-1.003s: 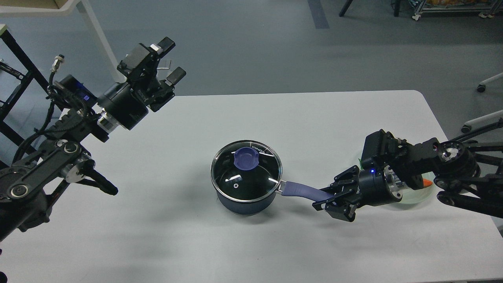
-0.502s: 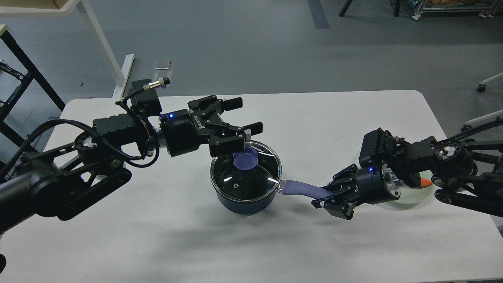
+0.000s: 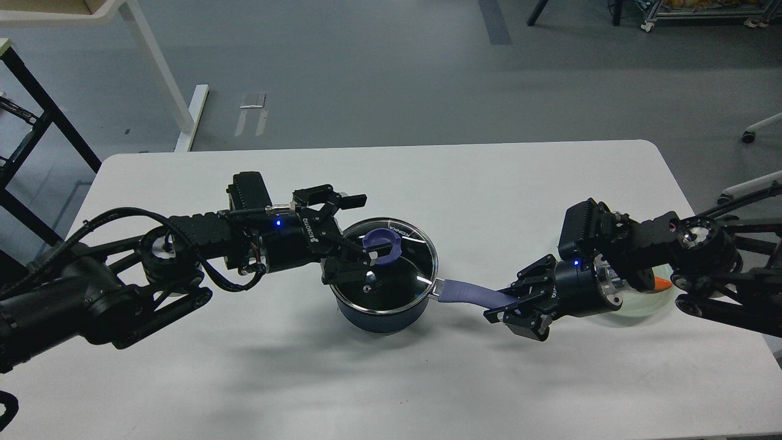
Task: Open pot lid
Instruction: 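Reach the left gripper over the pot and grasp the blue lid knob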
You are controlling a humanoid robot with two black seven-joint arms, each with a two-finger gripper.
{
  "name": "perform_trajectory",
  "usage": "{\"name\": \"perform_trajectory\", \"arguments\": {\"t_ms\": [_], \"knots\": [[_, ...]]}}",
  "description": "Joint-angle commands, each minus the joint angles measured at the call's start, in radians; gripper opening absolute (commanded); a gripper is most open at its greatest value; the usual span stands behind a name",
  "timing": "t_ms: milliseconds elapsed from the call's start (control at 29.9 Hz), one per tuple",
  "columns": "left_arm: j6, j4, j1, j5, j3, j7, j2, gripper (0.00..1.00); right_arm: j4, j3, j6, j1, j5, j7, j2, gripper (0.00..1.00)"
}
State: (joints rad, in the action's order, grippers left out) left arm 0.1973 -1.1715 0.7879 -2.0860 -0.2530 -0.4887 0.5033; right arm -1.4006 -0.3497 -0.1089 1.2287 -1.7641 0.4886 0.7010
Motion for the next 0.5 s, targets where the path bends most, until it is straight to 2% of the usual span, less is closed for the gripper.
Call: {"name": "perform_trajectory", "arguments": {"t_ms": [0,468], "knots": [[-0.001,0.003,-0.001,0.0,0.015,0.0,-0.002,0.99,0.002,0.0,0.0,0.0,0.0,0.0,0.0,0.36],[-0.001,0.018,-0.044,-0.002,0.018,0.0,-0.017,0.99,0.0,0.0,0.0,0.0,0.0,0.0,0.0,0.37]]}}
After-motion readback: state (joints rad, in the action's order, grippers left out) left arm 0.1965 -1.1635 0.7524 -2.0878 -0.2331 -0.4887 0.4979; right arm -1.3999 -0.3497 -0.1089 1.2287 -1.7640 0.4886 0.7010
